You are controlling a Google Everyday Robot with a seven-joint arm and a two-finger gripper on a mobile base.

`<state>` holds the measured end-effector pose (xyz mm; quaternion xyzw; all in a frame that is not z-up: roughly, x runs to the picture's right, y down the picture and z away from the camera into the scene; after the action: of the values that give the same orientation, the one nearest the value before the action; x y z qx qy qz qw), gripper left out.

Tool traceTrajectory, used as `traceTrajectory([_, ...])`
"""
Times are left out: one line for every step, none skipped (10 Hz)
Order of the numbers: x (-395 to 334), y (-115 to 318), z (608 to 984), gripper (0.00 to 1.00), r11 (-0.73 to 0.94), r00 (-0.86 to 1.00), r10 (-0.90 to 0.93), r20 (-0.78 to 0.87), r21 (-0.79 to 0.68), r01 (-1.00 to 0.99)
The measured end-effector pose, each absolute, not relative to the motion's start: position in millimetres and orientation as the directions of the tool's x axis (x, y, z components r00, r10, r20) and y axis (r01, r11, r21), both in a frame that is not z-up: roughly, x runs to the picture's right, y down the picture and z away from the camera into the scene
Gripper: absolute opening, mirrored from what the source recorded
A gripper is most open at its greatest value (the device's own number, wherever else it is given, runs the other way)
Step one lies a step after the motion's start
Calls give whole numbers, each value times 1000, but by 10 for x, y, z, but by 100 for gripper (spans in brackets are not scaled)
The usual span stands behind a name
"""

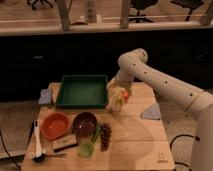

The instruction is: Place banana in paper cup

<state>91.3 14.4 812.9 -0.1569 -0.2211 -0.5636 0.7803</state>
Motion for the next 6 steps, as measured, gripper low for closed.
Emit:
traceTrajectory([910, 143, 8134, 80, 314, 264, -810, 523, 7, 949])
traceTrajectory([913, 141, 8136, 80, 314, 263, -810, 524, 9, 949])
traceTrajectory([921, 140, 8142, 80, 315, 263, -809, 526, 10, 949])
traceTrajectory([921, 134, 8143, 80, 315, 262, -809, 526, 11, 949])
traceTrajectory([924, 128, 8144, 80, 316, 263, -809, 526, 11, 949])
traceTrajectory([930, 122, 8145, 80, 317, 264, -809, 525, 10, 949])
